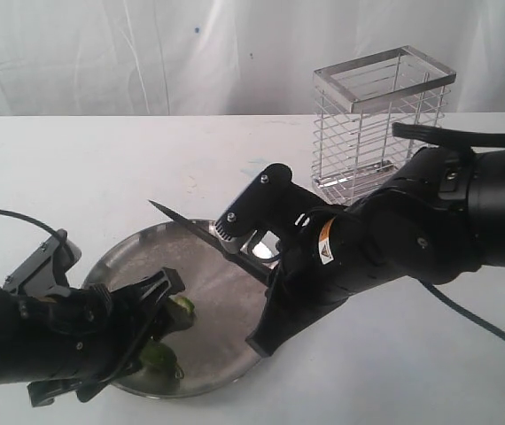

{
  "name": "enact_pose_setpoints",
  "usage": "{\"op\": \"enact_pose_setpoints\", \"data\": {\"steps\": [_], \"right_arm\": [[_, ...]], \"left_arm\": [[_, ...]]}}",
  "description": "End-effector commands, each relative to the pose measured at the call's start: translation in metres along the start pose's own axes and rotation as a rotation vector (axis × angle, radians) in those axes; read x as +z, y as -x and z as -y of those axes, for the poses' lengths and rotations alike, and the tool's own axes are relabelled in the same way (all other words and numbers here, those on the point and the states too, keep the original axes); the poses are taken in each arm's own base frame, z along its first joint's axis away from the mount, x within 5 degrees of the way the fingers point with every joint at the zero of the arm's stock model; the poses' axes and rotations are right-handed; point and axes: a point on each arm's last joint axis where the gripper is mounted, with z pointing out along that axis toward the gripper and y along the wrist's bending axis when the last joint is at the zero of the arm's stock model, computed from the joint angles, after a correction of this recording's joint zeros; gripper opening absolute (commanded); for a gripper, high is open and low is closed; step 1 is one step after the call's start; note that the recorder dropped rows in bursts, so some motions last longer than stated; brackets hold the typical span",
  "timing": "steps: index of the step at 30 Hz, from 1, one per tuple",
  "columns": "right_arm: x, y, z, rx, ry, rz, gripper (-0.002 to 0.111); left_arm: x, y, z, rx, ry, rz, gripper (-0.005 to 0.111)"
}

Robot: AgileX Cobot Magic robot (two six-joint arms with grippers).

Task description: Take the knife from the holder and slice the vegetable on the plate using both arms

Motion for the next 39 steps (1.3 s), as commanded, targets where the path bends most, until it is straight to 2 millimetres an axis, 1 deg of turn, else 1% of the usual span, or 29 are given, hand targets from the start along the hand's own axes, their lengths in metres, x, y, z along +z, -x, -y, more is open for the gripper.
{"op": "enact_pose_setpoints", "data": {"steps": [1,3,7,10,12,14,18,19,22,24,28,33,35,39], "right_arm": [[-0.005,0.004,0.003,-0.011,-0.013,0.034,0.000],[-0.005,0.005,0.003,-0.011,-0.013,0.039,0.000],[-0.005,0.006,0.003,-0.011,-0.014,0.047,0.000],[-0.005,0.006,0.003,-0.011,-0.014,0.047,0.000],[-0.005,0.005,0.003,-0.011,-0.014,0.042,0.000],[-0.005,0.005,0.003,-0.011,-0.014,0.042,0.000],[-0.005,0.005,0.003,-0.011,-0.014,0.042,0.000],[-0.005,0.005,0.003,-0.011,-0.014,0.042,0.000],[-0.005,0.004,0.003,-0.011,-0.012,0.031,0.000],[-0.005,0.003,0.003,-0.010,-0.011,0.022,0.000],[-0.005,0.003,0.003,-0.010,-0.010,0.020,0.000],[-0.005,0.004,0.003,-0.009,-0.010,0.026,0.000],[-0.005,0.004,0.003,-0.009,-0.011,0.029,0.000],[-0.005,0.004,0.003,-0.007,-0.010,0.029,0.000]], "left_arm": [[0.000,-0.004,-0.018,-0.049,0.051,0.014,0.071],[0.000,-0.004,-0.021,-0.053,0.059,0.019,0.071],[0.000,-0.003,-0.019,-0.043,0.053,0.030,0.071],[0.003,-0.002,-0.021,-0.042,0.069,0.038,0.071],[0.010,-0.004,-0.026,-0.041,0.108,0.031,0.071],[0.018,-0.004,-0.026,-0.036,0.128,0.024,0.071],[0.030,0.001,-0.009,0.023,0.106,0.020,0.071],[0.032,0.002,-0.008,0.023,0.109,0.019,0.071],[0.043,0.001,-0.013,0.029,0.149,0.010,0.071],[0.046,0.004,-0.015,0.061,0.165,0.021,0.071],[0.046,0.015,-0.020,0.107,0.177,0.011,0.071],[0.045,0.021,-0.024,0.192,0.184,-0.014,0.065],[0.047,0.024,-0.023,0.248,0.180,-0.027,0.065],[0.053,0.028,-0.010,0.304,0.147,-0.055,0.065]]}}
